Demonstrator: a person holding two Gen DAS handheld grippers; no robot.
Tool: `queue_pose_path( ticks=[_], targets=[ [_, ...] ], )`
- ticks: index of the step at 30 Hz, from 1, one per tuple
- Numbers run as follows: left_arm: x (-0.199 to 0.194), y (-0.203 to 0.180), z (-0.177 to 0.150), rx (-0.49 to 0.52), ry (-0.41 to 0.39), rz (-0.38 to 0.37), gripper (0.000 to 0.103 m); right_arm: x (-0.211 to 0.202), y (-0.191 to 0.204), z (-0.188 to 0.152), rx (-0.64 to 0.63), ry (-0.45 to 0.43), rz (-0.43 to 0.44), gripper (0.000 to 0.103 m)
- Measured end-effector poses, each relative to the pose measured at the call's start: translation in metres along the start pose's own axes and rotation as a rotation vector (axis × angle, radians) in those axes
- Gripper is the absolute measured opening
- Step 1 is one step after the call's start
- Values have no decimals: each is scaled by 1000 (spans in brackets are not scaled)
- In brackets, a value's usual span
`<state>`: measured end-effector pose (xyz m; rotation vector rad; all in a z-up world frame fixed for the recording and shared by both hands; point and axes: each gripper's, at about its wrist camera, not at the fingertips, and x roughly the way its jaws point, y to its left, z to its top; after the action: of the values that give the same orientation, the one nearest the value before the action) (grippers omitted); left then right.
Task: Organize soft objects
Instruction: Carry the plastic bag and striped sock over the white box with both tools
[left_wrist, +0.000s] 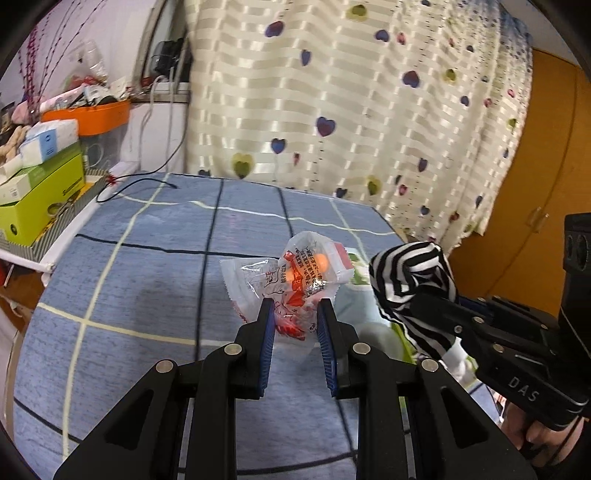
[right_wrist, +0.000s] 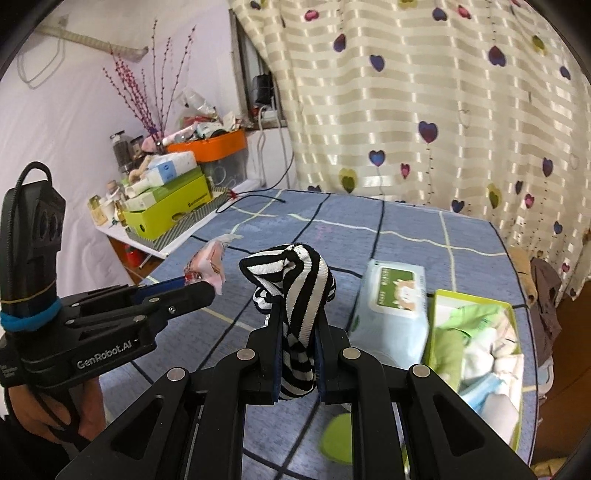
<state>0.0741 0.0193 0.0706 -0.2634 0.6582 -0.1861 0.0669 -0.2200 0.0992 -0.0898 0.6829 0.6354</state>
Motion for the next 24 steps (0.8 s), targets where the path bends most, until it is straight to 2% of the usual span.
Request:
queue_pose_path(
  ticks=[9, 24],
  targets=[
    [4, -44, -4, 44, 15, -61, 24, -29, -27, -15, 36, -21, -42, 14],
    [33, -117, -6, 152, 73, -160, 24, -64, -95, -41, 148, -40, -145, 14]
  ],
)
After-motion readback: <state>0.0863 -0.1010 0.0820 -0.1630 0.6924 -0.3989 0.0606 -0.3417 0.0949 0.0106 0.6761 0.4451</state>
